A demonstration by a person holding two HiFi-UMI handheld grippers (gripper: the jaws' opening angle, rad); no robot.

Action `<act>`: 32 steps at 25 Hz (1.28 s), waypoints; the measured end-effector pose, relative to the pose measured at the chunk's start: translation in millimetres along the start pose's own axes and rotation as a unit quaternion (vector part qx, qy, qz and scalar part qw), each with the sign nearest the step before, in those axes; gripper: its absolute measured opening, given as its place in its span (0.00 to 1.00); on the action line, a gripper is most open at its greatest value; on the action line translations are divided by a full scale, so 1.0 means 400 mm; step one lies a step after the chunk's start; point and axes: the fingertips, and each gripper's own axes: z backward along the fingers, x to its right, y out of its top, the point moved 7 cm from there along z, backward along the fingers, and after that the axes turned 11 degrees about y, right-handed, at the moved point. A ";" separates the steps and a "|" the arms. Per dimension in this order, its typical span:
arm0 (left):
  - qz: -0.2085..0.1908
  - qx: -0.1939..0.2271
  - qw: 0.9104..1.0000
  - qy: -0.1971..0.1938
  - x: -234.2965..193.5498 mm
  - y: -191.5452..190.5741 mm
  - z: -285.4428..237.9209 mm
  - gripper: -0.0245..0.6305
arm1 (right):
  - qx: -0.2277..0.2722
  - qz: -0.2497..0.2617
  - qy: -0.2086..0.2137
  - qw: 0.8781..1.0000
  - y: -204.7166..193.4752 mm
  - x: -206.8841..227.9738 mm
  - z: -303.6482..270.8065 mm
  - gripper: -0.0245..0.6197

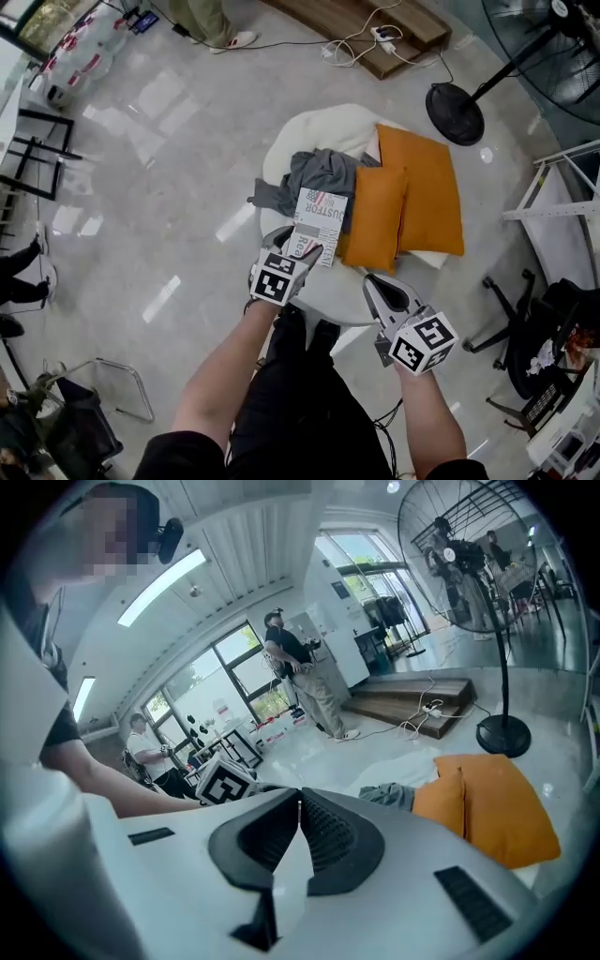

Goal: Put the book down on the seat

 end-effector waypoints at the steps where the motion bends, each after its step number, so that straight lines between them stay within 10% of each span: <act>1: 0.009 0.013 1.000 -0.004 0.011 0.017 0.038 0.52 | 0.003 0.004 0.000 1.000 0.013 -0.019 0.020 0.06; 13: 0.108 0.117 0.987 -0.036 0.121 0.123 0.495 0.30 | 0.069 0.056 -0.038 0.995 0.157 -0.191 0.313 0.06; 32: -0.017 0.240 0.971 0.016 0.176 0.284 0.920 0.04 | 0.111 0.133 -0.001 0.985 0.286 -0.428 0.434 0.06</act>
